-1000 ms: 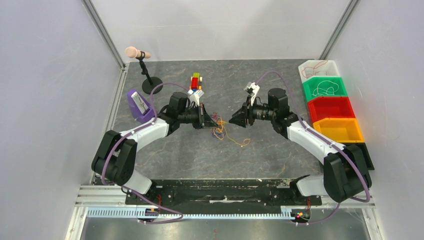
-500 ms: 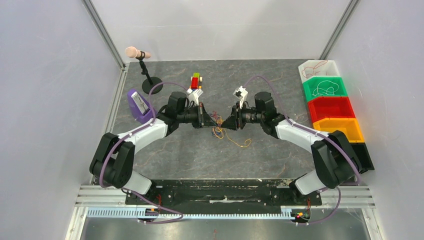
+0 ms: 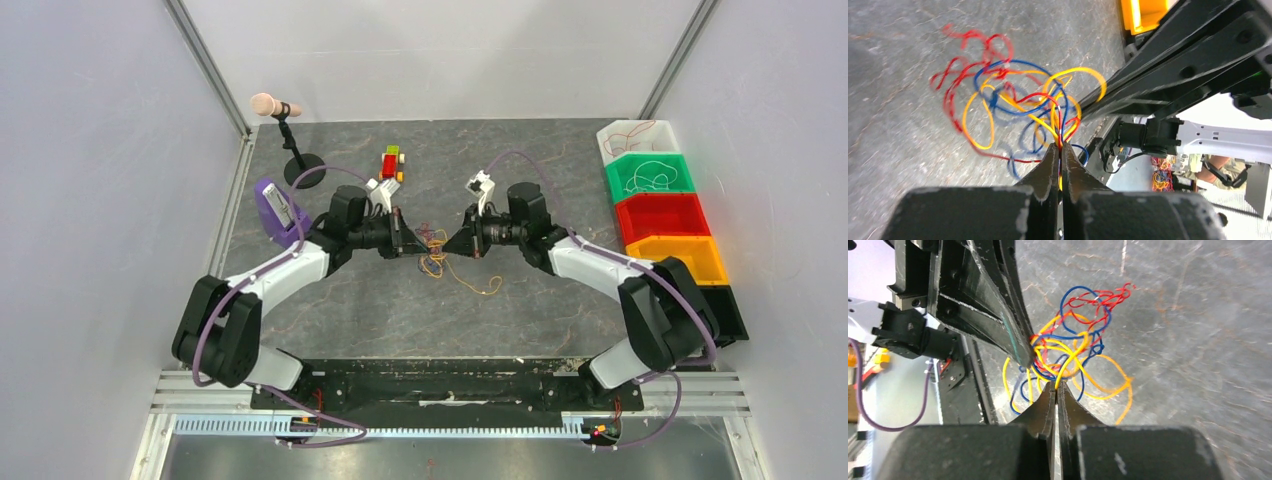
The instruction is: Untangle the cables
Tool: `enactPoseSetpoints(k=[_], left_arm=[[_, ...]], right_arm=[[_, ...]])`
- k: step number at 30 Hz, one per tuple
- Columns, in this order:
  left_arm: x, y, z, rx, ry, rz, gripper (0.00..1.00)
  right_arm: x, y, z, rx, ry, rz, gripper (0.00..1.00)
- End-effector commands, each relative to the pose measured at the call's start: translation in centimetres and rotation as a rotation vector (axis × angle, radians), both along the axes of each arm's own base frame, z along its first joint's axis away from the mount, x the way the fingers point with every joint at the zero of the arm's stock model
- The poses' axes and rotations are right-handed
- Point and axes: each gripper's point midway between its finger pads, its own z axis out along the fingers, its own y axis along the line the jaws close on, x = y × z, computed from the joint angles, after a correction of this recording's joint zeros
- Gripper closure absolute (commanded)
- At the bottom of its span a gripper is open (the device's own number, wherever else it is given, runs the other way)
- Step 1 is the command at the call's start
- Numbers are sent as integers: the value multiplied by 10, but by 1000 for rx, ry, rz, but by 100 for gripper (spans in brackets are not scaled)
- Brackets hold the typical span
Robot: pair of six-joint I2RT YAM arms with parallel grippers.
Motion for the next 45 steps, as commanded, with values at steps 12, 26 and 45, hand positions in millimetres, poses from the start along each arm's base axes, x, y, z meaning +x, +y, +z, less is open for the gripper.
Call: enactPoseSetpoints(k=[12,26,45], left_arm=[[-3,78,30,189,-384,5,26],[9,-1,129,30,-952,-227,22],[1,12,-44,259,-609,-126,51]], right_arm=[[8,-18,118,116,-337,39,100],[-21,-6,180,297,-347,128,100],[-5,-46,427,753,-562,31,100]])
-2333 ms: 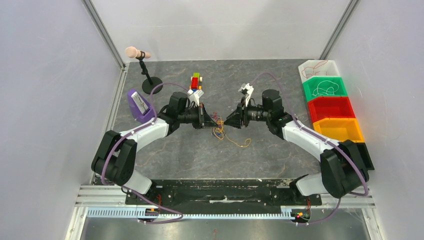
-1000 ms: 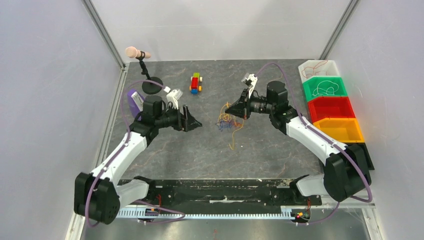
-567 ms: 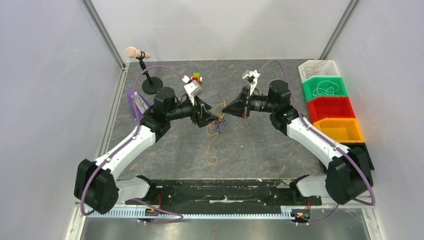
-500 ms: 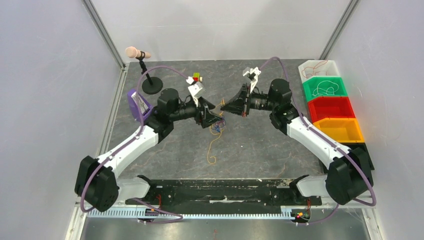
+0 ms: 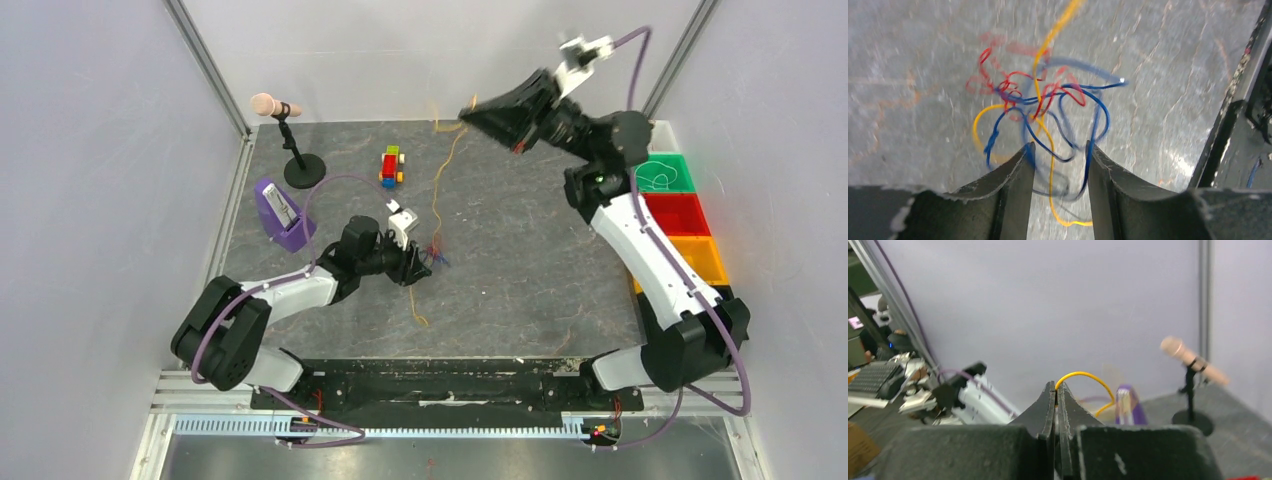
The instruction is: Untangle the cables
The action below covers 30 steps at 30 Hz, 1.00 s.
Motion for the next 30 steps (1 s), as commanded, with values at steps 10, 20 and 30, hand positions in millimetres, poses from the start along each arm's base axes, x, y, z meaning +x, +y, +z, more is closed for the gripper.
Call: enactPoseSetpoints(k=[10,20,30], left_arm=[[6,50,-15,53,88,193,74],[12,-2,120,-181,-251,-40,25],[62,-129,182,-357,-374,-83,23]], right_arm=[[21,-57,124,209,-194,-133,100],[19,-62,142,247,-232,-147,100],[2,-54,177,318,-308,-141,100]])
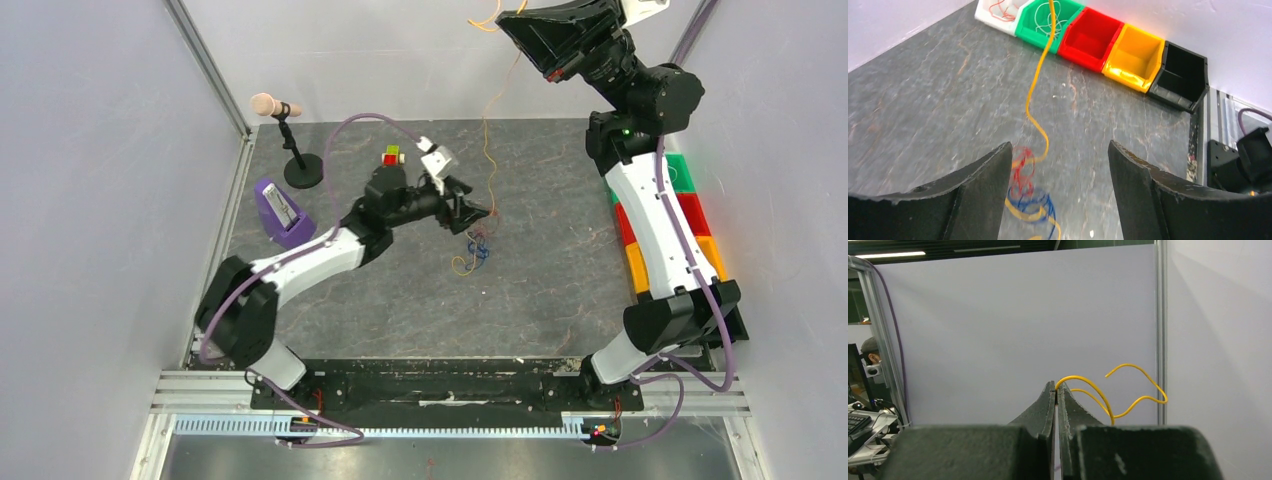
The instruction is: Untangle the cables
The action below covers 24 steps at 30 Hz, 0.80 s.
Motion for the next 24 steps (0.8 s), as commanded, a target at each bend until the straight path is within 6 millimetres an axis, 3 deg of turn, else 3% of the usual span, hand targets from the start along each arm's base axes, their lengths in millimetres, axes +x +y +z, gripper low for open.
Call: enactPoseSetpoints(k=[1,4,5,6,8,10,12,14,17,20,22,24], left_arm=[[16,-52,23,-111,-67,-13,23],[23,-80,7,-88,-66,-14,23],[32,-81,-8,-66,-32,25,22],[41,-78,-26,-30,9,69,29],[46,-60,-71,64,75,105,42],[40,-30,-120,156,185,153,51],[25,3,-159,222,342,189,54],[5,30,-183,253,467,222,53],[-19,52,-196,289,538,243,50],[-21,69,-203,302,583,304,47],[-15,79,-198,272,600,325,55],[-9,86,-186,251,575,334,66]], right_arm=[[-25,-1,36,69,-93,-9,100],[-27,2,40,91,-98,-5,100],[-29,1,45,101,-107,-8,100],[-30,-1,49,108,-118,-16,100],[-34,-9,66,133,-158,-55,100],[-36,-26,85,185,-192,-120,100],[-37,-46,104,251,-215,-192,100],[-38,-64,116,304,-233,-252,100],[-38,-76,124,341,-260,-310,100],[-36,-83,127,354,-264,-338,100],[-32,-80,119,316,-255,-347,100],[-18,-73,93,236,-210,-374,100]])
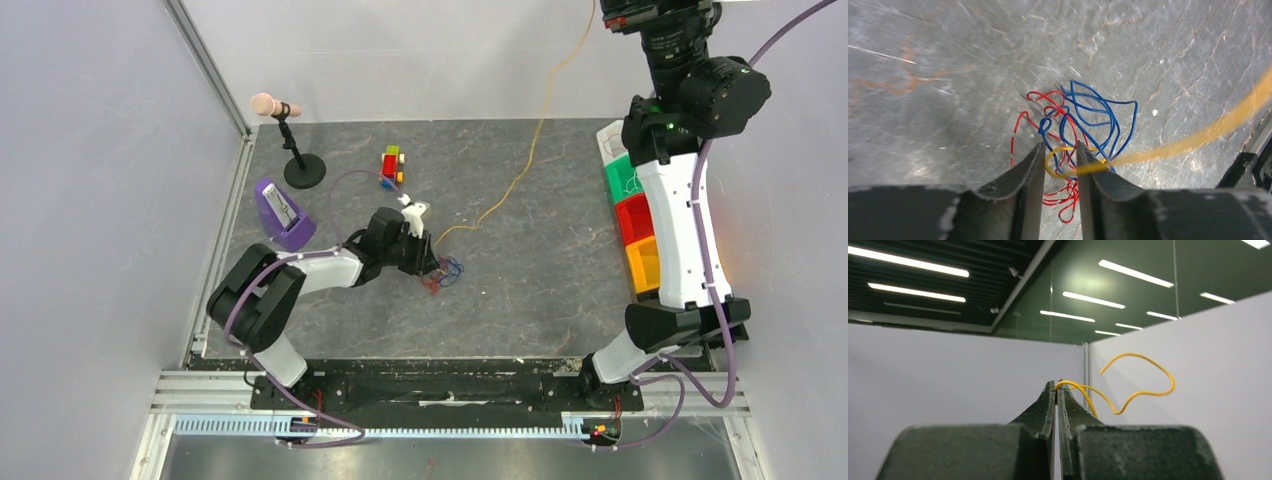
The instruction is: Untangle the cables
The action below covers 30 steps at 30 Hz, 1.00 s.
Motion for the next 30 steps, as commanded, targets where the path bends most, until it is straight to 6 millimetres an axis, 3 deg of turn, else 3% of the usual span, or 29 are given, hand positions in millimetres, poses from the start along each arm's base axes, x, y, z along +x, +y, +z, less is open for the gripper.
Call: enactPoseSetpoints(k=[1,4,7,8,10,13,16,20,24,30], left_arm=[[20,13,43,-74,-76,63,74],[16,14,76,-96,-206,-31,90],[5,10,104,-123,-297,-136,98],[3,10,109,-125,-314,-154,98],[-2,9,117,-134,-337,-192,98],[-7,7,120,-138,-347,-226,98],[-12,4,120,-141,-364,-275,98],[-19,-2,126,-166,-369,-336,98],[-25,-5,123,-168,-367,-392,98],[-30,-9,126,-182,-382,-438,98]], right_arm=[[10,3,-33,-85,71,-79,100],[43,21,-123,-272,259,-84,100],[61,38,-256,-541,433,-59,100],[58,42,-300,-636,471,-40,100],[47,44,-369,-773,532,1,100],[28,51,-438,-912,570,68,100],[12,66,-480,-1026,554,121,100],[-7,88,-515,-1151,498,178,100],[-11,100,-540,-1199,453,185,100],[-11,114,-557,-1241,418,219,98]])
